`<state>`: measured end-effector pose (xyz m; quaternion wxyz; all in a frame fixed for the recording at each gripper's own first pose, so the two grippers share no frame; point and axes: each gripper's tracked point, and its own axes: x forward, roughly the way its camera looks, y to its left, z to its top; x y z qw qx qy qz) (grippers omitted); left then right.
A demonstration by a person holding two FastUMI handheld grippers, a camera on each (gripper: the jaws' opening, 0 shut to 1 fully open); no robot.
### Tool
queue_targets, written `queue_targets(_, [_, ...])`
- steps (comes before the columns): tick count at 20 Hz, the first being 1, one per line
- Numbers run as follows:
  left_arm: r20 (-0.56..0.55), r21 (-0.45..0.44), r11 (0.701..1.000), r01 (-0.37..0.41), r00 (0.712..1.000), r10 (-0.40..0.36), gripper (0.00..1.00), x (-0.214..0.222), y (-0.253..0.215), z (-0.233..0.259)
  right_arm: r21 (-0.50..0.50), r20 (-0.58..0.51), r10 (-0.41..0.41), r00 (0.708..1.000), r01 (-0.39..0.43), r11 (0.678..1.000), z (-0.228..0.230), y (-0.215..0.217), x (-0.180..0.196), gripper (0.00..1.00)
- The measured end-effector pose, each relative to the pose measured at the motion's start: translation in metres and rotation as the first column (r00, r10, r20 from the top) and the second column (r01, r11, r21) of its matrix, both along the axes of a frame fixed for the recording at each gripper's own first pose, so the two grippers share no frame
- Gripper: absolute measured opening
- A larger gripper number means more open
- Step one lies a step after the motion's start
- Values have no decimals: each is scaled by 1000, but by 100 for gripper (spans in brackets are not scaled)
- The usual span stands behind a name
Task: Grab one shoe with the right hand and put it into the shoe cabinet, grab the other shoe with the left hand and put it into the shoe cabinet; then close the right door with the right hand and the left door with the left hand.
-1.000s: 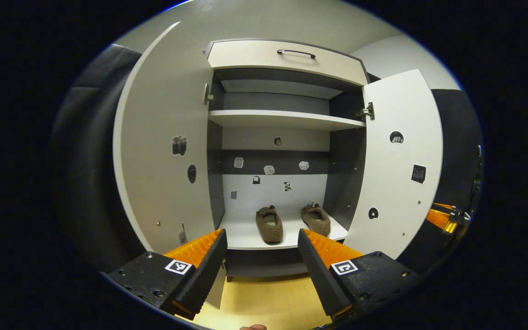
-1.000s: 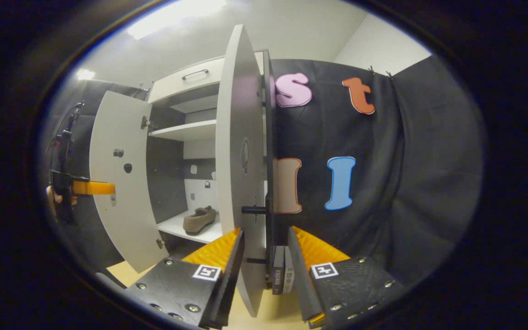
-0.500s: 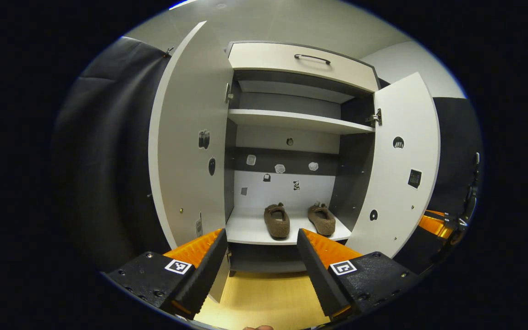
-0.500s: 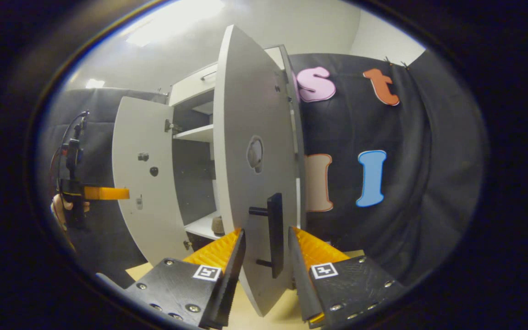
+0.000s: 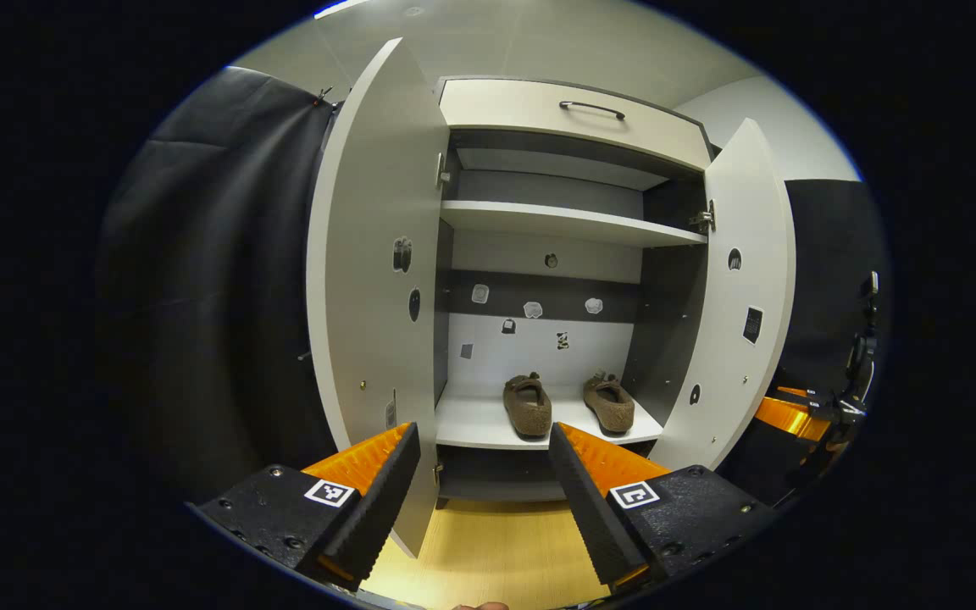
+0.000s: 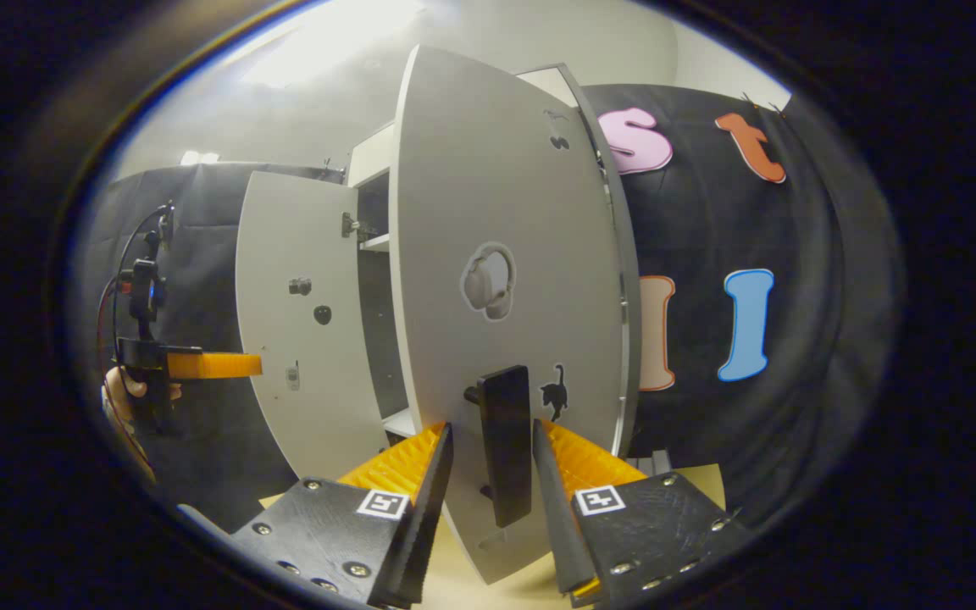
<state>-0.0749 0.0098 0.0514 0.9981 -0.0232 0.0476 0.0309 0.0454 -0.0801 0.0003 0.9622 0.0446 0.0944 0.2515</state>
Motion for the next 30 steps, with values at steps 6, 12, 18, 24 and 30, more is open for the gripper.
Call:
queue_targets(6, [4,4,1000,-19,1000,19,94,-3,8,1,-4,-12,30,999,-30,1000,-7,24,16,54])
queue_targets(12, [6,7,999,-35,999,35,94,-6,16,0,-49,-14,30,999,-31,998,-16,34,31,57])
queue_targets(18, [18,8,999,-38,999,38,89,-11,17,4,-58,-6,26,1000,-27,998,-20,56,46,67])
queue_targets(24, [35,24,996,-88,996,87,94,-26,40,9,-52,-6,10,1000,-10,999,-24,82,68,66])
queue_targets(30, [52,22,983,-185,982,183,94,-44,83,10,-45,-12,-23,1000,22,999,-27,100,84,66])
